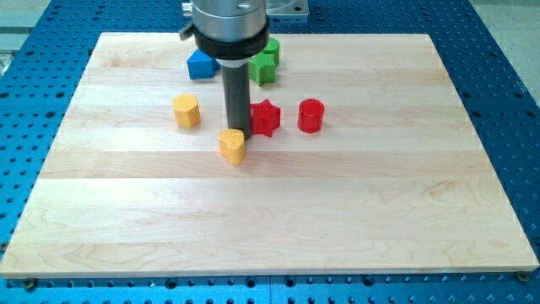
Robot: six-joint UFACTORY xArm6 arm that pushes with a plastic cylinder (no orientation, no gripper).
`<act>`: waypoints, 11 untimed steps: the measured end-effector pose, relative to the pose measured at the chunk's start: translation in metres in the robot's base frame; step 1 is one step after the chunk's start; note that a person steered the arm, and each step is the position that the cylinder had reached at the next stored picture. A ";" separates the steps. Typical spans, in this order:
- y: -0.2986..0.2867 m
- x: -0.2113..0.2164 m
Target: Push the yellow heart into the yellow hexagon
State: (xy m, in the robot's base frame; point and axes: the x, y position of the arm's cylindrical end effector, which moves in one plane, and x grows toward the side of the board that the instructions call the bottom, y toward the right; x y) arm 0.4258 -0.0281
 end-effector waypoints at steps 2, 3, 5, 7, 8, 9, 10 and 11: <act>0.049 -0.023; 0.054 0.039; -0.016 0.060; 0.034 0.045; -0.015 0.024; -0.031 0.019; -0.020 0.003; -0.031 -0.014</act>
